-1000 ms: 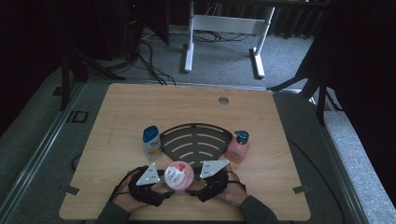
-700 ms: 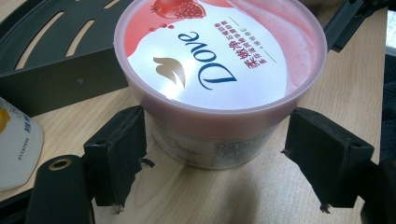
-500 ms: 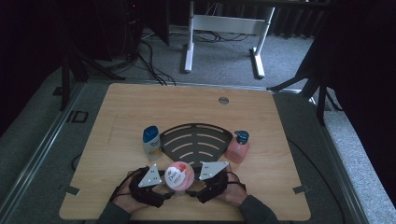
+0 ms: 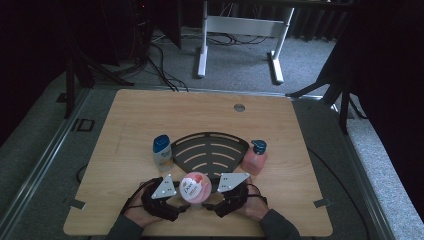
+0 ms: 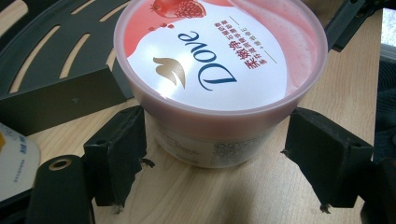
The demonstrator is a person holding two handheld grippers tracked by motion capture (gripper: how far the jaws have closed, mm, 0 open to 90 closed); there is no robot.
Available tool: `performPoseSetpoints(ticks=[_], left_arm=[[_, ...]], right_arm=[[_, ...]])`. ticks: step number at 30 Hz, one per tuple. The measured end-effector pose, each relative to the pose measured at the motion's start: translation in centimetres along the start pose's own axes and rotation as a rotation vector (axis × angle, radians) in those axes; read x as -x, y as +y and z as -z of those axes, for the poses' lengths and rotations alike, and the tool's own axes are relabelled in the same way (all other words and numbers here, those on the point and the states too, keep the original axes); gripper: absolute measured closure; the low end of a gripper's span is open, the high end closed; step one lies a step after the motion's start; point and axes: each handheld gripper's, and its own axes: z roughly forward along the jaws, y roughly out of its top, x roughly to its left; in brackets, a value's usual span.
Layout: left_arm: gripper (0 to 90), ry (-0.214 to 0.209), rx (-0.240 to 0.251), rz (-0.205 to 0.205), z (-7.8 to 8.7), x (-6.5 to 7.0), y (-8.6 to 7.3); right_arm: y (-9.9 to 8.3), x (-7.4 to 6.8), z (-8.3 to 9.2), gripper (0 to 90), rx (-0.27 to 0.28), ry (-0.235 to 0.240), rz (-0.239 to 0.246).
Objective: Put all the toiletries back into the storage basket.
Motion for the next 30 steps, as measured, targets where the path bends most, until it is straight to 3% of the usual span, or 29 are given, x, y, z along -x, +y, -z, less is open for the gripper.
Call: performPoseSetpoints(ticks=[30], left_arm=[[20.9,-0.002,0.014,-0.012,-1.8,-0.7,2.0]], right_arm=[[-0.7,1.5,1.6,19.2,0.000,-0.042,-0.028]])
